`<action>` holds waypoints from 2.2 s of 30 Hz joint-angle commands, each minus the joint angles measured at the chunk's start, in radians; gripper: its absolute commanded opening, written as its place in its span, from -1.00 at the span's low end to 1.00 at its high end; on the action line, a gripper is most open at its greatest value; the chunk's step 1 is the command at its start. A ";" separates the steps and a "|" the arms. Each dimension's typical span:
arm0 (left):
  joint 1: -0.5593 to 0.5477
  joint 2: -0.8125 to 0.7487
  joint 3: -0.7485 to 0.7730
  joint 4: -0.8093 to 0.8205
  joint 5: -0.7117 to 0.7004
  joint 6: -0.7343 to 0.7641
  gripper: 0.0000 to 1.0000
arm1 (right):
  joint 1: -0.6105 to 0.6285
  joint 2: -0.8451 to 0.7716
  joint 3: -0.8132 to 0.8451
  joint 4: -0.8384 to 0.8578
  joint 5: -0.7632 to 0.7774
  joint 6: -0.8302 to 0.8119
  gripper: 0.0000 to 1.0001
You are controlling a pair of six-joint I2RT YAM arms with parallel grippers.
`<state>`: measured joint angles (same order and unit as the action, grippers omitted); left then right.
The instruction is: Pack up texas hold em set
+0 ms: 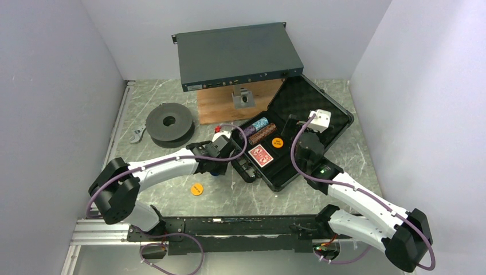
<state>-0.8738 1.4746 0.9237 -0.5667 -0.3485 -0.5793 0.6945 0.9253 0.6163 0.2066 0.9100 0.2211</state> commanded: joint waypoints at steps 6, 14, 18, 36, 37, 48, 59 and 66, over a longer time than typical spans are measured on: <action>-0.025 0.053 0.172 0.002 0.016 0.049 -0.58 | -0.004 -0.038 0.022 0.021 0.019 0.014 0.99; -0.038 0.168 0.319 0.022 0.052 0.079 -0.59 | -0.004 -0.070 0.015 0.016 0.021 0.031 0.99; -0.042 0.225 0.387 0.039 0.080 0.091 -0.59 | -0.005 -0.083 0.016 0.007 0.046 0.049 0.99; -0.051 0.465 0.650 0.161 0.209 0.134 -0.63 | -0.004 -0.155 0.049 -0.126 0.300 0.292 0.99; -0.051 0.475 0.659 0.170 0.216 0.136 -0.65 | -0.004 -0.161 0.043 -0.118 0.298 0.284 0.99; -0.050 0.596 0.790 0.257 0.286 0.151 -0.72 | -0.004 -0.244 -0.048 0.067 0.230 0.169 0.99; -0.051 0.696 0.861 0.326 0.318 0.159 -0.75 | -0.004 -0.213 -0.030 0.045 0.228 0.158 0.99; -0.050 0.719 0.873 0.340 0.325 0.163 -0.49 | -0.004 -0.220 -0.039 0.062 0.221 0.145 0.99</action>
<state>-0.9180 2.1860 1.7470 -0.2848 -0.0444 -0.4305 0.6926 0.7177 0.5713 0.2195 1.1427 0.3878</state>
